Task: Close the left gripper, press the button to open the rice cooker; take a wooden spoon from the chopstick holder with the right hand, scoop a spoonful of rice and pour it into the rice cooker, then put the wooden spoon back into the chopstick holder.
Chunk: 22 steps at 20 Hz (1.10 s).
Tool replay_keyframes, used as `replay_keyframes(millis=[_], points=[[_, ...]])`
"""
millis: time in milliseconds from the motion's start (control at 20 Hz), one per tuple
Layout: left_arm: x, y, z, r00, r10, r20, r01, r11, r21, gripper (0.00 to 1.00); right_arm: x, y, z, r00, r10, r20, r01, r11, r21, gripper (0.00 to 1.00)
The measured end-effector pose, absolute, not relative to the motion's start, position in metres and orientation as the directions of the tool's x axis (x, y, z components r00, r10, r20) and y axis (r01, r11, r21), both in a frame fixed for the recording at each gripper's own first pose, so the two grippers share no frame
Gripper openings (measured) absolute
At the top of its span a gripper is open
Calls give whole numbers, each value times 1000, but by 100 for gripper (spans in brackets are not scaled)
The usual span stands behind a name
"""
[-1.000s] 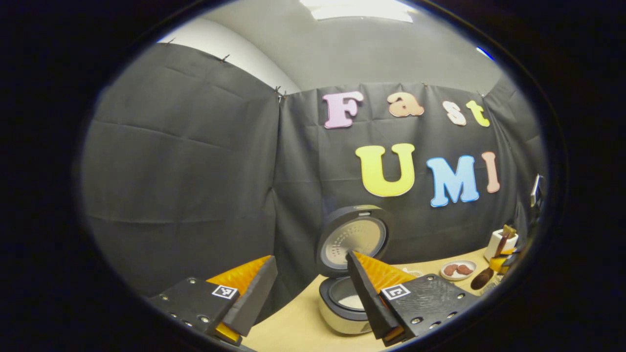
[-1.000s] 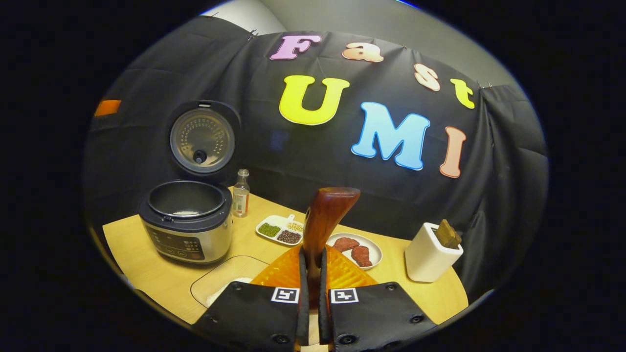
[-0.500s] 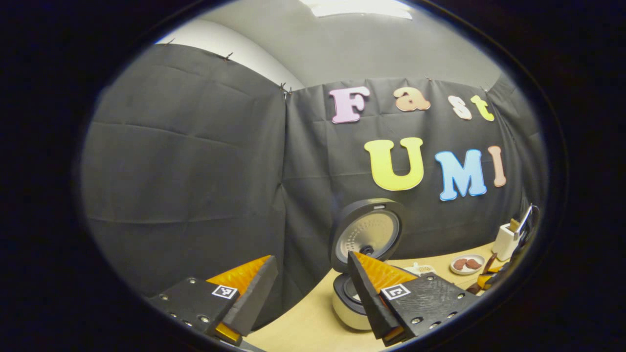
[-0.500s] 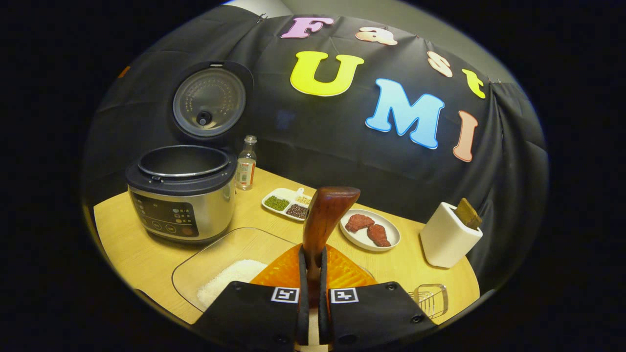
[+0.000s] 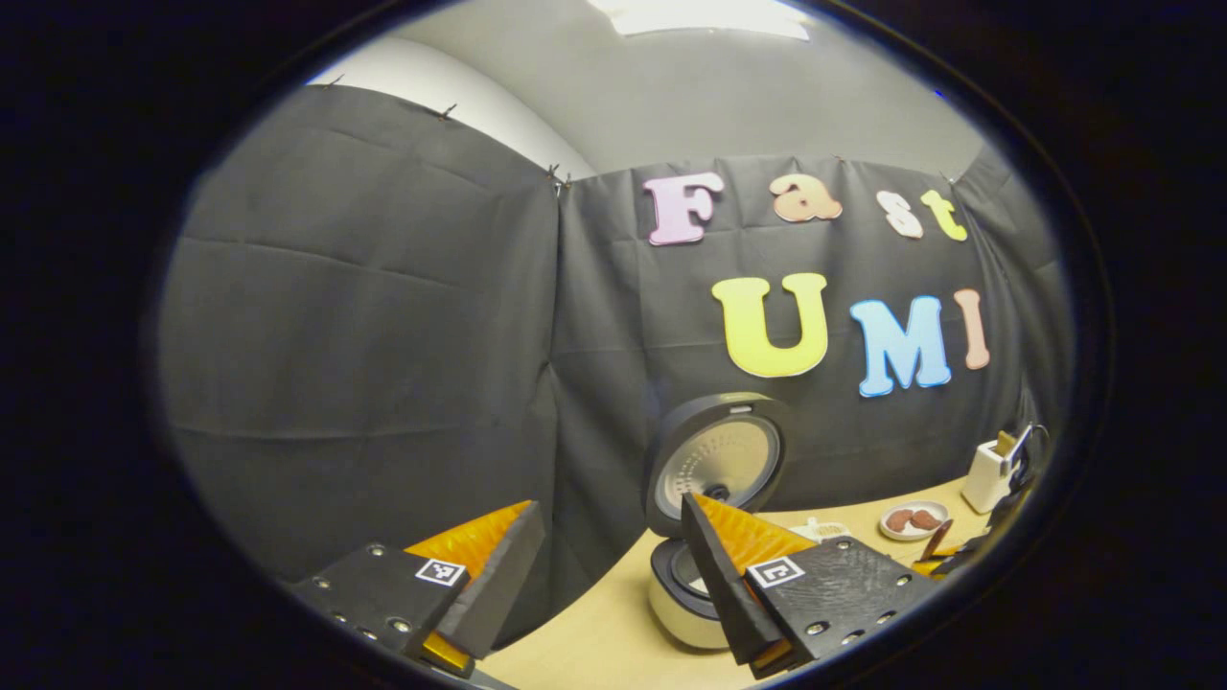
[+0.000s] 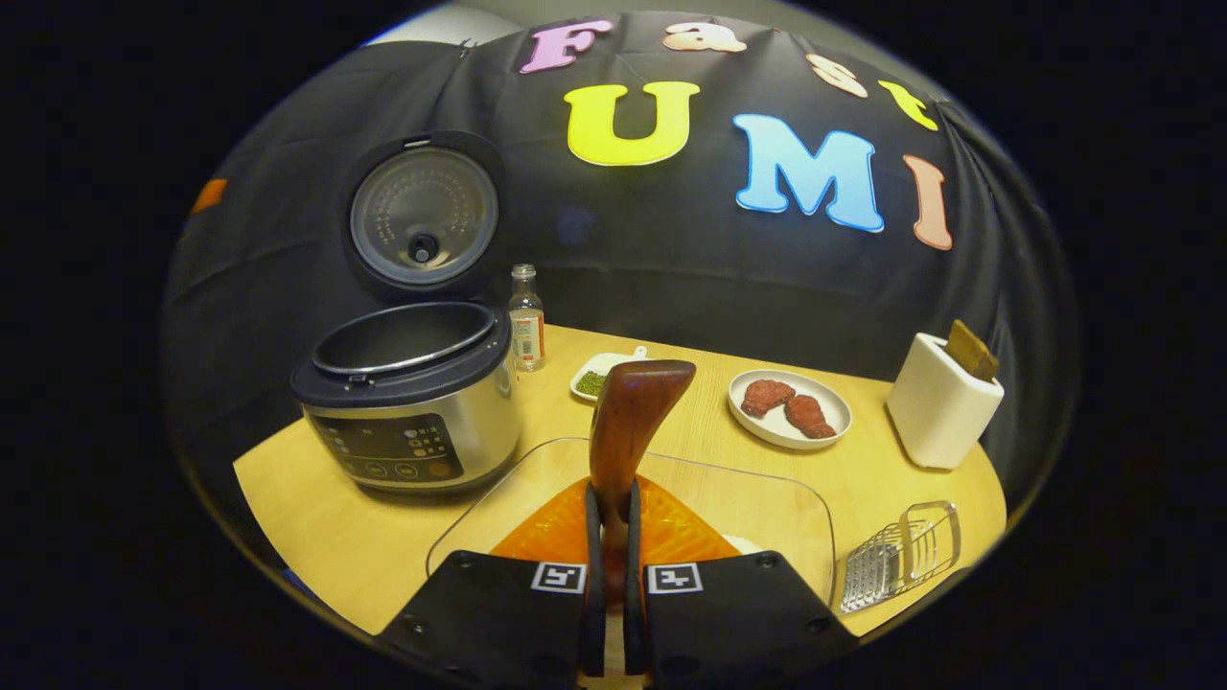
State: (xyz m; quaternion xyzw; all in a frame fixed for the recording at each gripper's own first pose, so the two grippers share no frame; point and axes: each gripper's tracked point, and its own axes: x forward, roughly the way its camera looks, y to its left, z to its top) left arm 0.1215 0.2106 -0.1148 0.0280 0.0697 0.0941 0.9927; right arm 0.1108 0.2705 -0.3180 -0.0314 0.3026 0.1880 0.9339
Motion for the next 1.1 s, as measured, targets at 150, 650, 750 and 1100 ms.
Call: replay_keyframes(millis=[150,650,750,1100], points=[[119,208,-113,973,189,-131,-182,981,65,86,107,274,-317,711,368,-599,-333,927,174,10],[114,201,-101,976,186,-116,-180,982,65,86,112,246,-331,621,453,-639,24,804,594,9],[115,199,-99,976,184,-113,-177,982,67,86,114,235,-335,621,462,-633,105,751,652,9],[119,190,-90,980,172,-102,-167,984,58,86,125,202,-317,656,471,-589,226,622,750,9]])
